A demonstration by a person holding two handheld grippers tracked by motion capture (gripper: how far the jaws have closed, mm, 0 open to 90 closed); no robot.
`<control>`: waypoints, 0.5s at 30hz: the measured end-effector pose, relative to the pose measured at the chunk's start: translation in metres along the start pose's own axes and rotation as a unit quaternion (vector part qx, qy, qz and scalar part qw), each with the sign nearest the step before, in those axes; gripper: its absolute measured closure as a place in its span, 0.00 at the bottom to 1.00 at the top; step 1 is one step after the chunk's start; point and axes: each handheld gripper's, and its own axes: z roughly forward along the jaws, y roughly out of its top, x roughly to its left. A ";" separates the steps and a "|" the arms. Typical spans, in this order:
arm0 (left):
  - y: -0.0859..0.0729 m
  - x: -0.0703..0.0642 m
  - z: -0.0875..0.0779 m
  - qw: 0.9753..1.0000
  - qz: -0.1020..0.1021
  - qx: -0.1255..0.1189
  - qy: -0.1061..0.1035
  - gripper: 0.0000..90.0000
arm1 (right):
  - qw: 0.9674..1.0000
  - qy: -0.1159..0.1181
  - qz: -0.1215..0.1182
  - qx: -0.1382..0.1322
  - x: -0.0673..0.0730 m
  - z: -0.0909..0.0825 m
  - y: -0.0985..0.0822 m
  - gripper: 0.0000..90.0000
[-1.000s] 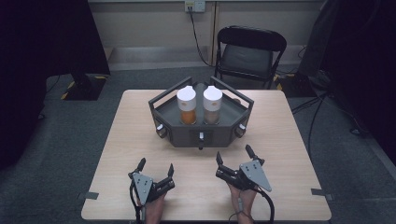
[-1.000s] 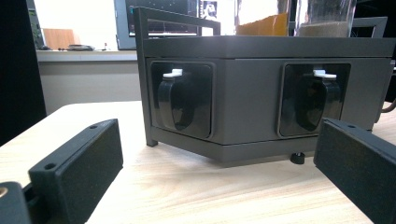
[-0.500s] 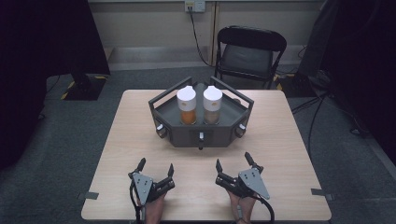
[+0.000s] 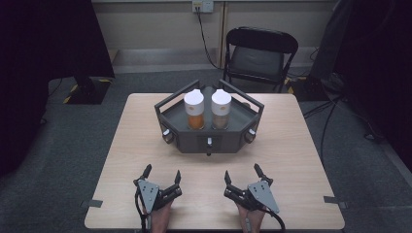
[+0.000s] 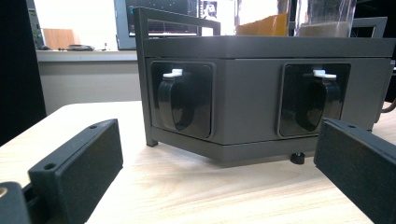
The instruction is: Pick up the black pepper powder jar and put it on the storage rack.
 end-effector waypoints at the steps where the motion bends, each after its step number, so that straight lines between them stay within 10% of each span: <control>1: 0.000 0.000 0.000 1.000 0.000 0.000 0.000 0.01 | 1.000 0.000 0.001 0.002 0.000 0.000 -0.001 0.00; 15: 0.000 0.000 0.000 1.000 0.000 0.000 0.000 0.01 | 1.000 -0.010 0.002 0.001 0.004 0.000 -0.011 0.00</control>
